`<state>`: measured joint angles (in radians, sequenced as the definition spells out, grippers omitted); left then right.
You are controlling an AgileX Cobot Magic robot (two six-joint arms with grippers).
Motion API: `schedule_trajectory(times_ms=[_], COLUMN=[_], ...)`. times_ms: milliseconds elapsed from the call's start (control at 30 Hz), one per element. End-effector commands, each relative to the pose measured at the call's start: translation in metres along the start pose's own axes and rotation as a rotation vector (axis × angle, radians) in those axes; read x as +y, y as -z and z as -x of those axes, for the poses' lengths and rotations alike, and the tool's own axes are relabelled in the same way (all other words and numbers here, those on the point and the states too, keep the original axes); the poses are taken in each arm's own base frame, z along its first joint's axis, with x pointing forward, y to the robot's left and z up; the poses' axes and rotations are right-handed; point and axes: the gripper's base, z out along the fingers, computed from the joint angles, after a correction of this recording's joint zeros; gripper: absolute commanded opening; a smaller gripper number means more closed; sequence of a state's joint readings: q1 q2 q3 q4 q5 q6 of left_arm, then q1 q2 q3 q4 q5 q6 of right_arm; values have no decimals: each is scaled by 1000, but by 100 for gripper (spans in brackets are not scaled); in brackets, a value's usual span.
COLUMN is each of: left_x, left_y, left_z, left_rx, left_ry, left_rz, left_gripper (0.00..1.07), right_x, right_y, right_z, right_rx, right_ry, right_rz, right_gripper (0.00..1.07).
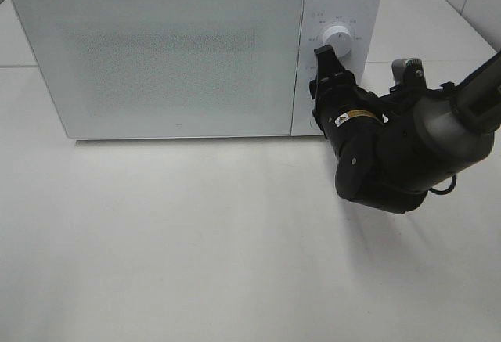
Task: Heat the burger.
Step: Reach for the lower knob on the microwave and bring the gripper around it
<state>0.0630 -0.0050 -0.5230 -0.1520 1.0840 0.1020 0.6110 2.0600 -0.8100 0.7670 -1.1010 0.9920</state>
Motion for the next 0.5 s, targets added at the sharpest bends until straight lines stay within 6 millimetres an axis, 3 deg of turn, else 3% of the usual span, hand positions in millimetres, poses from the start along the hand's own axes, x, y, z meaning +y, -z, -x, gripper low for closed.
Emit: schedule_trajectory(times_ms=[33,267,500], left_x=[0,0,0], left_y=[2,2,2], left_z=[-1,-1,-1], left_rx=[-22,-22,-22], left_ry=[3,3,3], left_rz=[-2,-2,-2], left_gripper=[98,98,98], right_x=[36,36,36], right_y=[-4,-4,-4], right_z=[1,1,1], right_rx=[22,52,54], right_ry=[-171,-420,-440], right_rz=[231,229,229], right_gripper=[0,0,0])
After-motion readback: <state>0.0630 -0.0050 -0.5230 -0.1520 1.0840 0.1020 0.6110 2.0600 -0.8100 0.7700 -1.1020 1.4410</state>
